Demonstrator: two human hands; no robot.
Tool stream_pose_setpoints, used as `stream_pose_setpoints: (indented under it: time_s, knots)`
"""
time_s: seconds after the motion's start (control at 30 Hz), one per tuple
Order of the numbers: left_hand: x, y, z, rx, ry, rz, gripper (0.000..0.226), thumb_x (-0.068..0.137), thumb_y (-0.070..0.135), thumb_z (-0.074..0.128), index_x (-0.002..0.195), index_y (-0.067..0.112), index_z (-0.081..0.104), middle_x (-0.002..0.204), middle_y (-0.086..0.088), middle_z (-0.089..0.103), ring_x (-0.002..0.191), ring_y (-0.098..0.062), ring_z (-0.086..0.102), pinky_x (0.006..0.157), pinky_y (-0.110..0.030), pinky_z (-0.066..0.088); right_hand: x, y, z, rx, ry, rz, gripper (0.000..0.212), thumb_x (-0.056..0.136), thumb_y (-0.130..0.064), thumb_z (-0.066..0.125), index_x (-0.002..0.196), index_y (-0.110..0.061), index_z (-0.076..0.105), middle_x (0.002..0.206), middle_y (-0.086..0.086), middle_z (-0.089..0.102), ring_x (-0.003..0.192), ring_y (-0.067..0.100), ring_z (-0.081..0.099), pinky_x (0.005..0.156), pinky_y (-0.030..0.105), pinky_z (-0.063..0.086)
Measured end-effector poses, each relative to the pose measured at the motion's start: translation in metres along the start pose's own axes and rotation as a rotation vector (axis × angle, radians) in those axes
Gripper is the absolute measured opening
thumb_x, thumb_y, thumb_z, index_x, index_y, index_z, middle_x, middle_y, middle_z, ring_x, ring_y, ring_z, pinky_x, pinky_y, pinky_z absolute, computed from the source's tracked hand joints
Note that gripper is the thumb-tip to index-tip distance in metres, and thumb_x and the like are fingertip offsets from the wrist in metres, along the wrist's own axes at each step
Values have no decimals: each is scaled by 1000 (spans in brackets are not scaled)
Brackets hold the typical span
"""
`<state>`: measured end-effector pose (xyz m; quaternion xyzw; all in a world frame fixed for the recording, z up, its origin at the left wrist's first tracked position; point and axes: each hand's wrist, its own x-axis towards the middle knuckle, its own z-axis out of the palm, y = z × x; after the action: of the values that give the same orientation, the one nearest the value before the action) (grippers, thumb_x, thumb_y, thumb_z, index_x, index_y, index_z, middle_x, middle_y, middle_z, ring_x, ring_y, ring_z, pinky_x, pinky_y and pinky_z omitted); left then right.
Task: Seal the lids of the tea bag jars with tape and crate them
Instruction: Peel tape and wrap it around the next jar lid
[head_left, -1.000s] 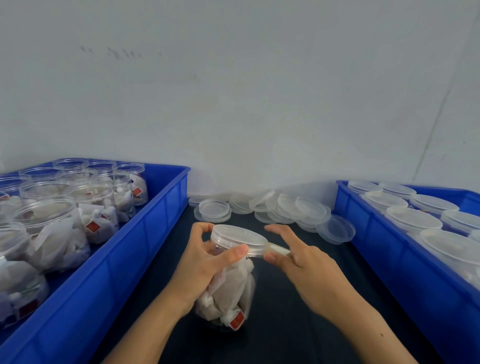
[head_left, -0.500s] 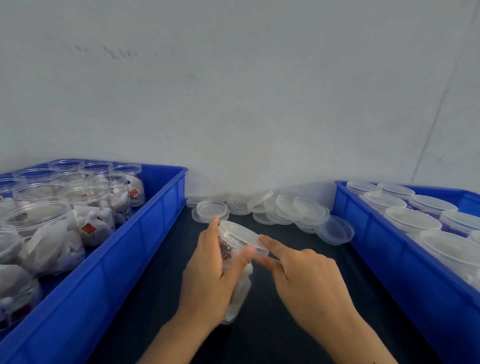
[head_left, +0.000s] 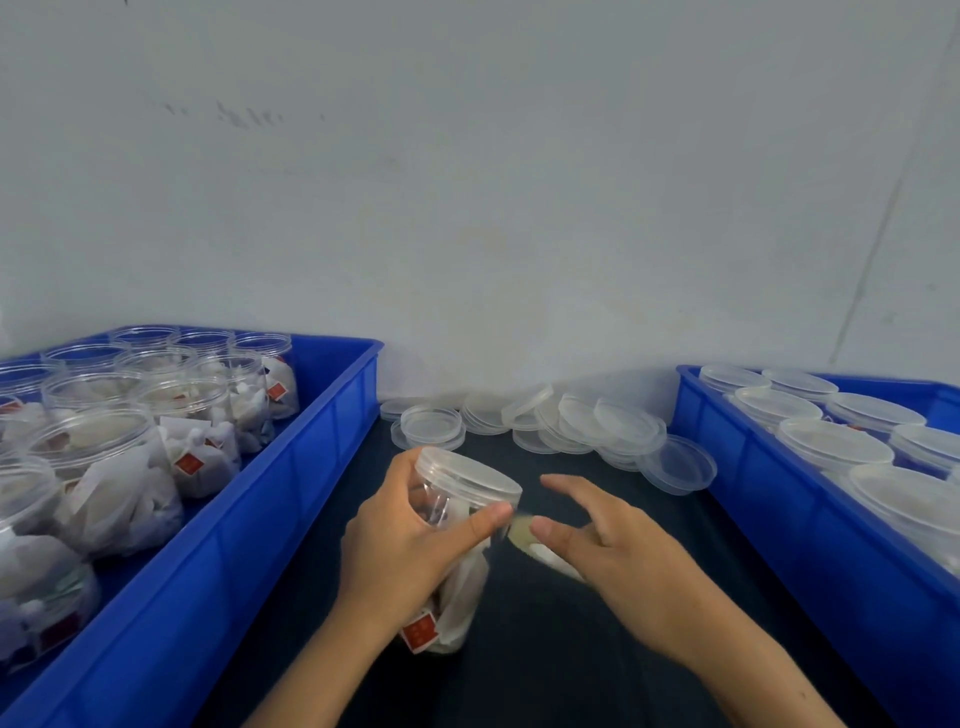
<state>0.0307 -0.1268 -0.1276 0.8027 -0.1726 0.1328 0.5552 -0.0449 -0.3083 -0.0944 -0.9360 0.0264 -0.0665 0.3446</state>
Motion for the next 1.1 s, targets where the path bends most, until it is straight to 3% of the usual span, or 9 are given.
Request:
stream_pose_setpoints:
  time_s: [0.1, 0.23, 0.43, 0.5, 0.73, 0.83, 0.93, 1.0, 1.1]
  knots:
    - [2, 1, -3, -5, -9, -2, 84, 39, 88, 65, 109, 42, 53, 98, 27, 66, 95, 7, 62, 86, -33, 55, -1, 4, -6, -151, 67, -59, 46, 90, -65, 38, 135, -58, 31, 94, -15, 57, 91, 4, 55, 74, 18, 42]
    - [6, -2, -2, -33, -43, -34, 83, 37, 82, 70, 107, 40, 54, 98, 23, 67, 95, 4, 63, 87, -34, 55, 2, 5, -4, -210, 90, -77, 39, 96, -59, 33, 135, -57, 32, 85, -11, 58, 82, 6, 56, 72, 20, 44]
    - [9, -3, -8, -212, -164, -37, 76, 42, 68, 81, 108, 36, 57, 100, 30, 66, 93, 10, 62, 69, -10, 50, 8, 3, 5, -212, 117, -129, 38, 98, -56, 34, 135, -63, 28, 68, -10, 54, 64, 6, 53, 63, 16, 41]
    - [9, -2, -8, -285, -198, -33, 74, 45, 61, 85, 108, 32, 59, 100, 26, 68, 94, 7, 64, 70, -6, 48, 8, 2, 7, -212, 121, -145, 38, 97, -56, 34, 134, -65, 28, 59, -9, 50, 58, 6, 50, 59, 15, 40]
    - [8, -5, -7, -397, -244, -78, 91, 41, 51, 91, 117, 27, 46, 104, 11, 71, 97, -2, 67, 72, -15, 53, 8, 0, 13, -239, 116, -166, 41, 99, -52, 34, 138, -64, 25, 49, -16, 48, 47, 5, 43, 56, 18, 39]
    - [5, -5, -9, -377, -247, -72, 85, 47, 57, 81, 115, 29, 38, 111, 7, 65, 98, 1, 66, 73, -15, 53, 7, -1, 19, -218, 141, -170, 43, 100, -50, 34, 140, -62, 24, 56, -6, 49, 49, 8, 42, 57, 18, 41]
    - [1, -3, -8, -281, -218, -11, 55, 72, 64, 65, 108, 29, 42, 105, 14, 63, 95, 0, 65, 74, -18, 51, 6, -1, 23, -171, 157, -151, 43, 100, -49, 35, 141, -59, 26, 75, -4, 66, 53, 7, 47, 59, 17, 42]
    - [-2, 0, -3, -55, -64, 80, 34, 88, 64, 43, 102, 33, 48, 107, 16, 56, 94, 4, 59, 75, -14, 43, 5, -2, 25, -168, 190, -148, 44, 99, -50, 35, 142, -55, 29, 64, -5, 59, 52, 6, 47, 55, 14, 38]
    - [-11, 6, 7, 163, 162, 199, 51, 91, 56, 22, 116, 28, 56, 117, 10, 52, 91, 8, 55, 69, -6, 41, 0, -7, 36, -220, 204, -159, 48, 100, -50, 30, 148, -45, 25, 57, -8, 47, 54, 6, 48, 54, 16, 37]
